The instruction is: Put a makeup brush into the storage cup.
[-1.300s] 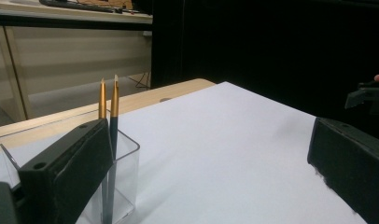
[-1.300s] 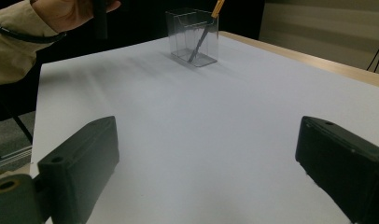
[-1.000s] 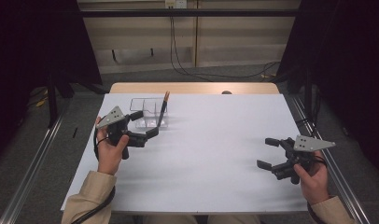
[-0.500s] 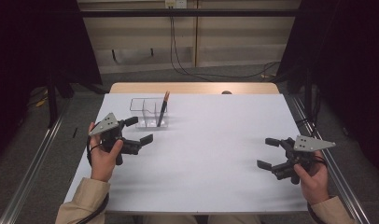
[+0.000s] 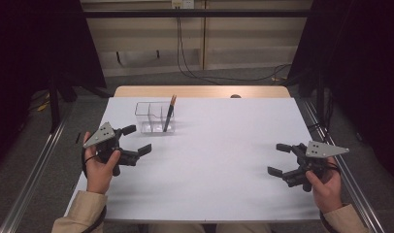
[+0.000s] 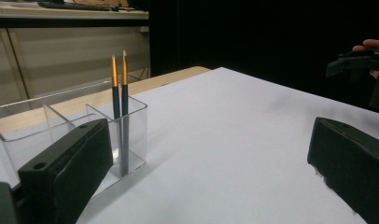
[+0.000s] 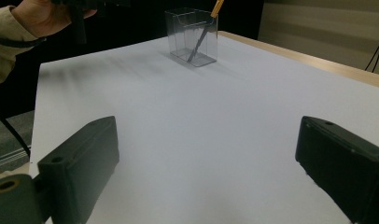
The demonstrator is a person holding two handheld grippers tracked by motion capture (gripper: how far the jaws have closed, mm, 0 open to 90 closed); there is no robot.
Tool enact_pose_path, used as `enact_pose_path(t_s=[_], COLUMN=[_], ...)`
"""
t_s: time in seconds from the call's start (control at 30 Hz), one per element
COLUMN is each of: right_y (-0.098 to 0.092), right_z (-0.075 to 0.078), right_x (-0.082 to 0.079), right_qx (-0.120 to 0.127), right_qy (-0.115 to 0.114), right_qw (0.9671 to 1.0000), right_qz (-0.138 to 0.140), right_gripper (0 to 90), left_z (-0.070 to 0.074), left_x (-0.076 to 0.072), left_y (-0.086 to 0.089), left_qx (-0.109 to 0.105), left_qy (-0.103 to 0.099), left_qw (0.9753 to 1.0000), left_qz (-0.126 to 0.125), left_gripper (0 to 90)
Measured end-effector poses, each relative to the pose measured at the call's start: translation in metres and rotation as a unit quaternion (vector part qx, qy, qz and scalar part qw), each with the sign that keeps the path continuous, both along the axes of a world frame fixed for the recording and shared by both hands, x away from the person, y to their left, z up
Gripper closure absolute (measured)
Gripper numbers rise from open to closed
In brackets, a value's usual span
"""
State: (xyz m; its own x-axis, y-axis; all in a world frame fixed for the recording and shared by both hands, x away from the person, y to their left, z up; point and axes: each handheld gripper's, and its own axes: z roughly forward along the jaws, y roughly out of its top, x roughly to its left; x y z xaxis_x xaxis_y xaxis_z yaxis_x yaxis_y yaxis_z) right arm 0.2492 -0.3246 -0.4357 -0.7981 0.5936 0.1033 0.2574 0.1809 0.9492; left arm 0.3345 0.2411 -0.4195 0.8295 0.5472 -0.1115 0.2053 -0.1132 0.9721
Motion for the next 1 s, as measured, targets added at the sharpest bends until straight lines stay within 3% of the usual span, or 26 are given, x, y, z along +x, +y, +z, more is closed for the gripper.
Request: enact_pose_path(t_s=[0.7, 1.0], right_y=[-0.002, -0.004], right_z=[-0.002, -0.002], right_x=[0.001, 0.001], right_qx=[-0.001, 0.0], right_qy=[0.002, 0.002], right_qw=[1.0, 0.9999], right_qz=[-0.008, -0.014], right_gripper=[5.5, 5.5], left_z=[-0.005, -0.013], left_x=[-0.01, -0.017], left_y=[0.018, 0.031], left_qx=[0.014, 0.017], left_qy=[-0.003, 0.008], left_qw=[0.9999, 0.9998], left_qz=[0.003, 0.006], left_gripper=[0.0, 0.1])
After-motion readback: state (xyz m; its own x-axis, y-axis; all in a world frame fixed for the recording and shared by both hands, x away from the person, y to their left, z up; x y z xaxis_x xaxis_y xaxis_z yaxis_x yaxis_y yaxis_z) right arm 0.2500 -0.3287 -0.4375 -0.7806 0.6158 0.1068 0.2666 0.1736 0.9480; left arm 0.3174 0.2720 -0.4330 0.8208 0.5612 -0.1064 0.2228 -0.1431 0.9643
